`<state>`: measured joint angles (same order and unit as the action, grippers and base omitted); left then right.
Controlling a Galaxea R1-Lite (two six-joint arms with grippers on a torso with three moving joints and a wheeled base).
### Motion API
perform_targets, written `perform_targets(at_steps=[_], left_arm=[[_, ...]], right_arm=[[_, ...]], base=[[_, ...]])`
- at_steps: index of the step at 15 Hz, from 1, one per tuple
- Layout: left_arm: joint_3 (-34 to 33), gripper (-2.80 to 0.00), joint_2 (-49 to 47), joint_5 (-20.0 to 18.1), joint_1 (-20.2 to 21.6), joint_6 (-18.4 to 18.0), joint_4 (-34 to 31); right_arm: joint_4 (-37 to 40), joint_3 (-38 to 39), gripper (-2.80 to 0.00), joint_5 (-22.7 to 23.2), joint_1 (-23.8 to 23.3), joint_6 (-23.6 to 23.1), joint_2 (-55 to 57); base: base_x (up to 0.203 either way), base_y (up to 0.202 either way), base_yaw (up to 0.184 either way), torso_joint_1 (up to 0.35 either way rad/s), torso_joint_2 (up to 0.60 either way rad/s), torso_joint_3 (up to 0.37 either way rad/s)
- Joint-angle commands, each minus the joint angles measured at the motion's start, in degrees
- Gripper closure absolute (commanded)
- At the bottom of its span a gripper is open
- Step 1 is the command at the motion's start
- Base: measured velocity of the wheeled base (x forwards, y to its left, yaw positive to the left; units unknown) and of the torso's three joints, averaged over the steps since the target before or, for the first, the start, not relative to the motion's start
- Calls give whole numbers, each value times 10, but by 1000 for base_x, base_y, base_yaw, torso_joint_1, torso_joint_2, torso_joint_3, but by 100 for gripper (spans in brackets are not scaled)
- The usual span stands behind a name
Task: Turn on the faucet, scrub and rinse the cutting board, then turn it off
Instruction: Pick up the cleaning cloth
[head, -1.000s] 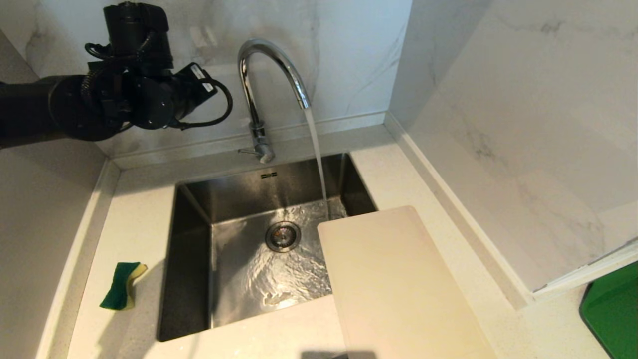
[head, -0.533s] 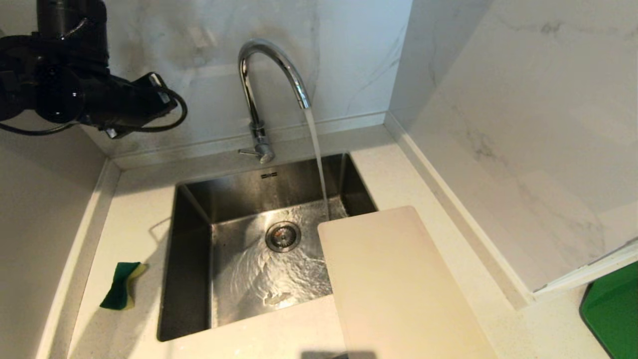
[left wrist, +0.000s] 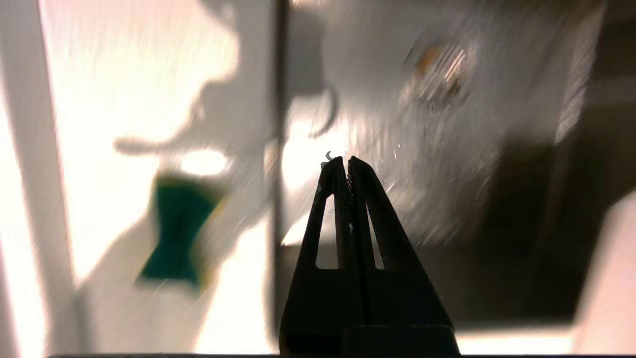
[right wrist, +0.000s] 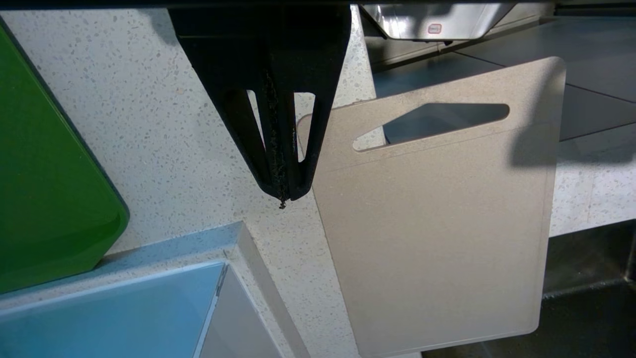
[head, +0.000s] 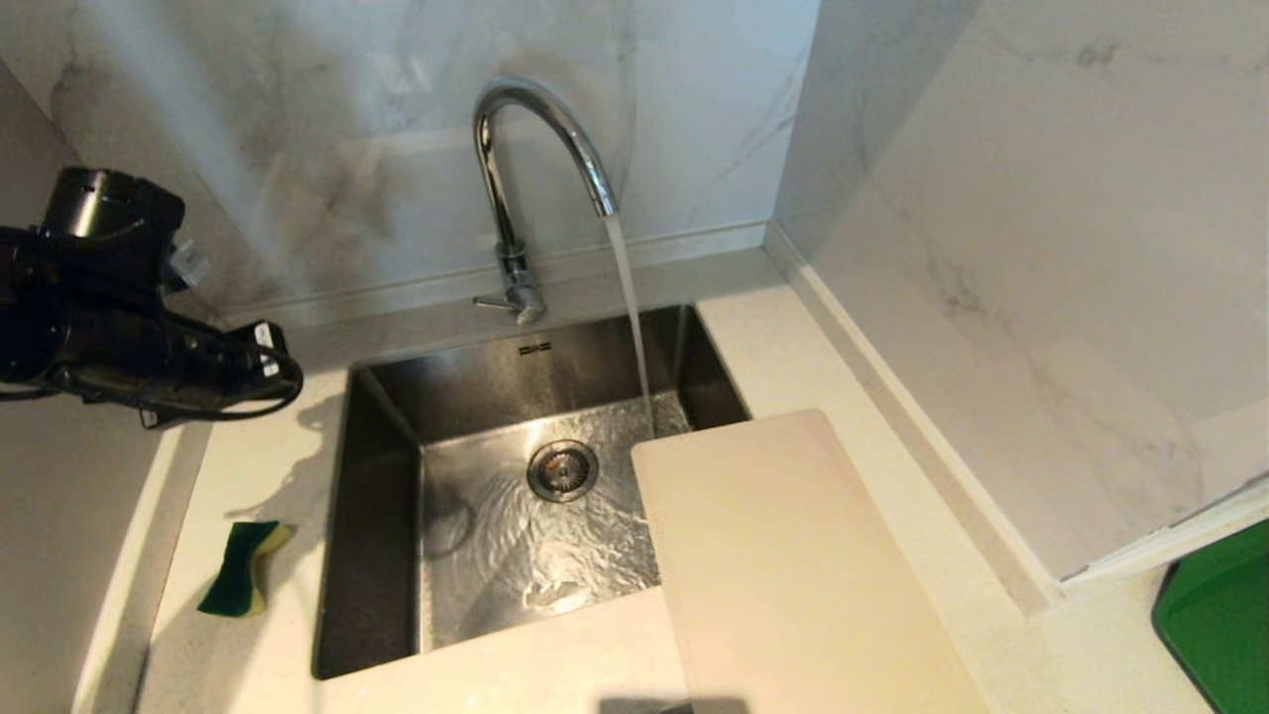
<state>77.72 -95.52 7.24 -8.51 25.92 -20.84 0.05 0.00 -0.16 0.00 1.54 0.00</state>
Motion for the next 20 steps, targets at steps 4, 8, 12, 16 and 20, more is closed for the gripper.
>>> perform_targets(at_steps=[4,8,12,16,20], left_arm=[[-137,-280,40,-73,69,-86,-2],[-164,-280,41,-109,104,-143,-4],[-187,-280,23,-111,123,-149,0],[-230,-280,-14,-111,135,-158,68],[-242,-280,-41,-111,142,-158,90]], right_arm=[[0,0,0,0,0,0,0],[0,1,0,0,0,0,1],[0,0,0,0,0,0,0],[0,0,0,0,0,0,0],[0,0,0,0,0,0,0]], base=[[0,0,0,0,0,0],[0,0,0,0,0,0],[0,0,0,0,0,0],[0,0,0,0,0,0],[0,0,0,0,0,0]])
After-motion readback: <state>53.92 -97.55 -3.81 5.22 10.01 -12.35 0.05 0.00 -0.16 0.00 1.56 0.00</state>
